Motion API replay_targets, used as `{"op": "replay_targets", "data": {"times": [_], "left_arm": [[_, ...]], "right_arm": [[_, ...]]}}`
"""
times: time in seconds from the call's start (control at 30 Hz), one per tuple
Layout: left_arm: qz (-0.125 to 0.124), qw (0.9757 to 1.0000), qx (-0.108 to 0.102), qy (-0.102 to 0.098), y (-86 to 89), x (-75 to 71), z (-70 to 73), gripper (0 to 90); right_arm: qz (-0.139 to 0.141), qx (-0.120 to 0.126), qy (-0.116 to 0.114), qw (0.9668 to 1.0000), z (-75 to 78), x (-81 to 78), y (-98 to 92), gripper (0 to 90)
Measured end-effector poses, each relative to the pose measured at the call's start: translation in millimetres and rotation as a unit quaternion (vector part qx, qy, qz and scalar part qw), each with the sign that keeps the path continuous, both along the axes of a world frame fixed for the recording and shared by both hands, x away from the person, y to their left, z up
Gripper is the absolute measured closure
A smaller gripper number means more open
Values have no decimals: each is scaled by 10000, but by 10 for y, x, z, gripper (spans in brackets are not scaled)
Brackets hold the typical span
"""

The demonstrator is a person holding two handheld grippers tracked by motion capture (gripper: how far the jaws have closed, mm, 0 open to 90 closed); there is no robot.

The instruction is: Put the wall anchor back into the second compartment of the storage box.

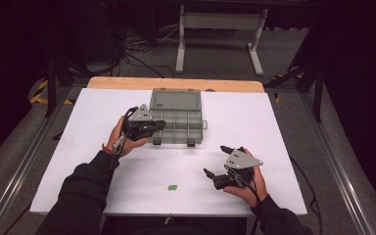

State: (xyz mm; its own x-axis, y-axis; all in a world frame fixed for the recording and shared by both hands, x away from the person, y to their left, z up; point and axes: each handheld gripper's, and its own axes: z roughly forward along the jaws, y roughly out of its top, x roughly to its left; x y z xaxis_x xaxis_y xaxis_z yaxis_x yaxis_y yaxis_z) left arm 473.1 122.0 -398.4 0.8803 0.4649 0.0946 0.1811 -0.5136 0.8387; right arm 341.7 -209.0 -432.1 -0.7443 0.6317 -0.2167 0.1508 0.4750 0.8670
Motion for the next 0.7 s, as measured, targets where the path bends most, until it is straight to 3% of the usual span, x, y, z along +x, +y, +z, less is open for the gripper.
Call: {"op": "replay_targets", "data": {"times": [0.27, 0.7], "left_arm": [[111, 9999, 85, 67, -117, 185, 9, 846], [262, 9989, 324, 220, -215, 466, -90, 846]], "right_arm": [[8, -7, 12, 10000, -7, 1, -10, 78], [14, -26, 67, 10000, -22, 0, -20, 78]]}}
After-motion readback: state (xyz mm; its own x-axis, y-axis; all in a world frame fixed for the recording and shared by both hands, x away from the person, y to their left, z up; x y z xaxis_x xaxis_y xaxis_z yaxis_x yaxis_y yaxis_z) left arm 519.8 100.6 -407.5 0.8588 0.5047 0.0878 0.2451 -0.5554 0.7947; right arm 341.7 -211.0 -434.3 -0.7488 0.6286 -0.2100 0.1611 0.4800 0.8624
